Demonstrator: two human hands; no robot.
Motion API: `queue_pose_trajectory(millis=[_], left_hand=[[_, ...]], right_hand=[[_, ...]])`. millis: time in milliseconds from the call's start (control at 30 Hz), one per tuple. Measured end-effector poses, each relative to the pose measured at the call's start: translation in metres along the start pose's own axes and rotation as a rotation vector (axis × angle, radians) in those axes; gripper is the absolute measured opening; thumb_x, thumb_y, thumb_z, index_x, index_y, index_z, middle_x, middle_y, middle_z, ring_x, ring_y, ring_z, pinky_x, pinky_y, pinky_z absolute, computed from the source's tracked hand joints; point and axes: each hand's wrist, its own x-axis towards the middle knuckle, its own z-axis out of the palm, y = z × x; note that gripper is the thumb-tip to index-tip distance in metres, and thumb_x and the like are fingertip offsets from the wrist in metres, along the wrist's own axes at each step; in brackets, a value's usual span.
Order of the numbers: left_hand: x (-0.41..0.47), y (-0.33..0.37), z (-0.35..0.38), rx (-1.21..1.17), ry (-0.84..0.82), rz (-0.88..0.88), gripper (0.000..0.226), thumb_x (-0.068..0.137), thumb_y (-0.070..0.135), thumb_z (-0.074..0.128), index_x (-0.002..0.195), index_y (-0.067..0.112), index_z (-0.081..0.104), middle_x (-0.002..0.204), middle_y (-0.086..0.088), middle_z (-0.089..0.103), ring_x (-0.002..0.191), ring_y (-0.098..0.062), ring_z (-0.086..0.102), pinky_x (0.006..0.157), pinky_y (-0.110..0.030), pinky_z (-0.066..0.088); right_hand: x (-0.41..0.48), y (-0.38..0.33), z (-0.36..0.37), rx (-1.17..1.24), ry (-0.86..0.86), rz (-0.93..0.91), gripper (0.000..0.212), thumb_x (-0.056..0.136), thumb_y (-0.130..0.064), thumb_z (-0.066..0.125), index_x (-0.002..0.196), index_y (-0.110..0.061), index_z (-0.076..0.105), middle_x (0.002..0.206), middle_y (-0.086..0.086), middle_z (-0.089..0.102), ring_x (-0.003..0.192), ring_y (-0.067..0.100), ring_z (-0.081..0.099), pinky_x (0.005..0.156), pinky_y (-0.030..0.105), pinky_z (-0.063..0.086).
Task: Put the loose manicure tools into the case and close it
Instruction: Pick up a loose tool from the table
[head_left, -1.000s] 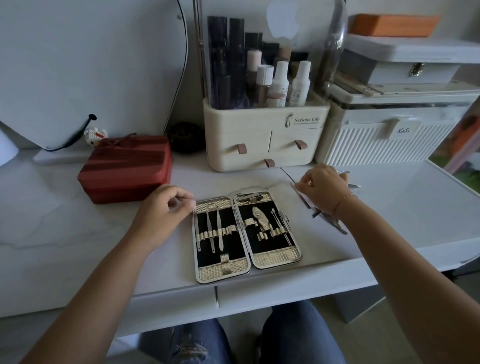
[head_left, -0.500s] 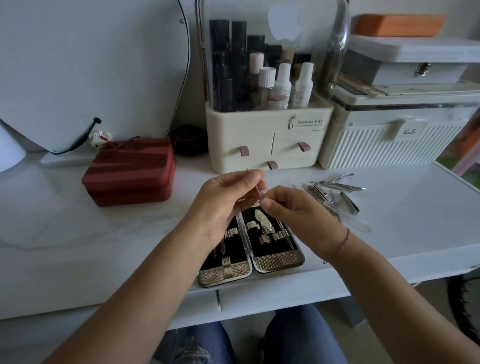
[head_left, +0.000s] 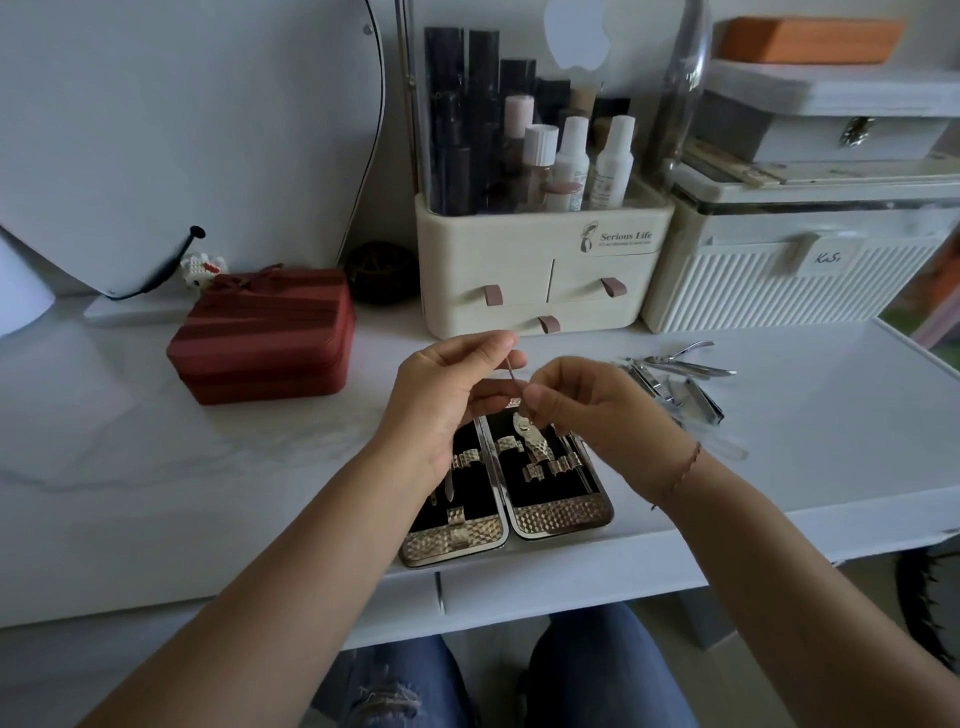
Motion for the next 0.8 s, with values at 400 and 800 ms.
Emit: queue_pose_trajectory(millis=[400,800], left_hand=[[0.019,-0.012,0.015,0.666,-0.010,0.234,0.029,0.087,0.037,0.062,0.115,0.030,0.065,0.112,0.016,0.066,0.098,0.005,0.059,0.083,-0.016,0.041],[0.026,-0.036,-0.033,1.078,-0.148,0.267,0.034,0.093,0.039,0.050,0.122,0.026,0.061,0.126,0.007,0.062,0.120,-0.009,0.052,0.100,-0.024,0.038]], right_hand=[[0.016,0.016,-0.029,0.116,0.049,0.124,0.027,0.082,0.001,0.065,0.109,-0.002,0.063,0.066,0.009,0.070,0.052,0.011,0.061,0.051,0.020,0.051],[0.021,0.034,-0.035,0.019,0.023,0.133,0.018,0.084,0.003,0.062,0.094,-0.010,0.067,0.062,0.002,0.069,0.047,0.008,0.052,0.047,0.015,0.044]])
